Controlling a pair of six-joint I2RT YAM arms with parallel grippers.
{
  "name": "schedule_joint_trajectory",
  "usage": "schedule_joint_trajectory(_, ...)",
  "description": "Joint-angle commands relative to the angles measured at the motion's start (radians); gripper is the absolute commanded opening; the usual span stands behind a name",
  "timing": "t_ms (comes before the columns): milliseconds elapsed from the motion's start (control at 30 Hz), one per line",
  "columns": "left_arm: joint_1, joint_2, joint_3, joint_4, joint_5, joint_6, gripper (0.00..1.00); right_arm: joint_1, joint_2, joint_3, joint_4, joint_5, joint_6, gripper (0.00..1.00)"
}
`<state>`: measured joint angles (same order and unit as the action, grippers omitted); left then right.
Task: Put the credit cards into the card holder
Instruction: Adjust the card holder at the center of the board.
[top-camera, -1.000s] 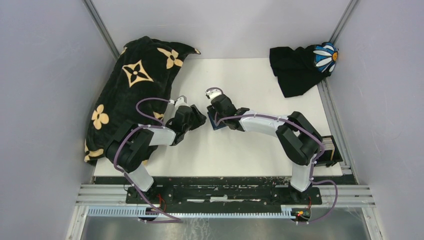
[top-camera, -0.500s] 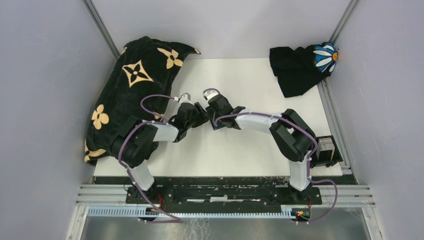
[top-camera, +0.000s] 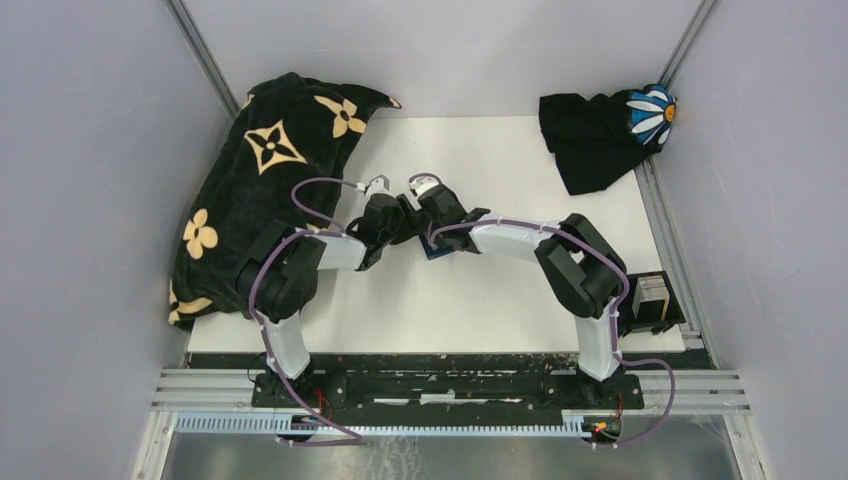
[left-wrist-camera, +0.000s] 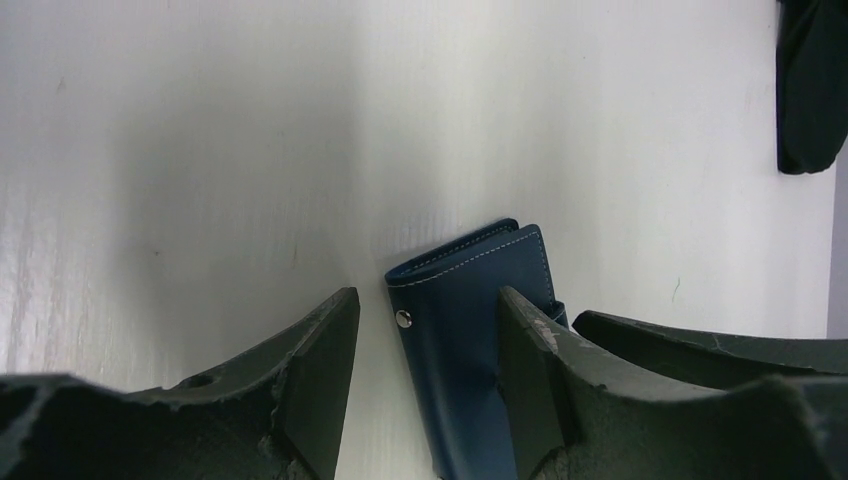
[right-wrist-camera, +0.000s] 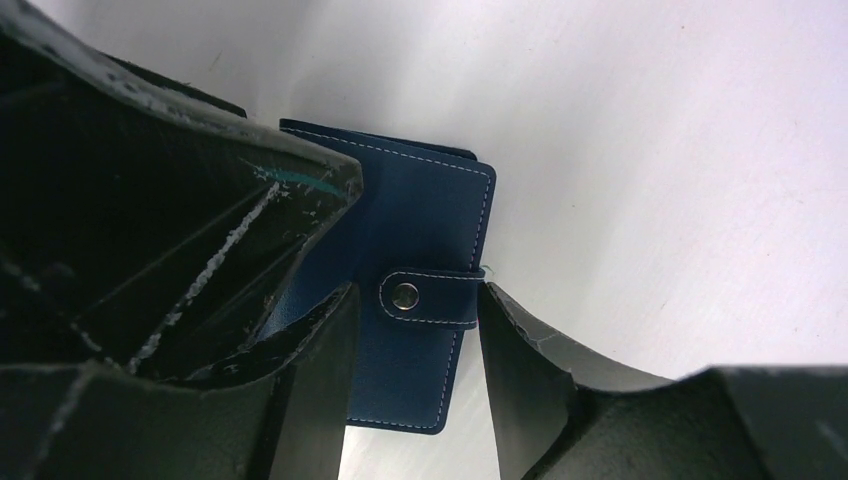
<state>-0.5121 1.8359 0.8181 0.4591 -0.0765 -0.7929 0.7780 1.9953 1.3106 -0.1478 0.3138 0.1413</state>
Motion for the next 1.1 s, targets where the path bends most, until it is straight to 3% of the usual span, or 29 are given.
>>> schedule_joint_trajectory(0,-0.002,0.047,0.048,-0.078,-0.017,0.057,0.60,-0.014,0.018,0.045,-0.003,-0.004,-0.009,0.54)
schedule_joint_trajectory(1067,-0.093,0.149,0.110,-0.355,-0.114,0.065,0.55,-0.030,0.083,0.081,-0.124,-0.036,0.007,0.51)
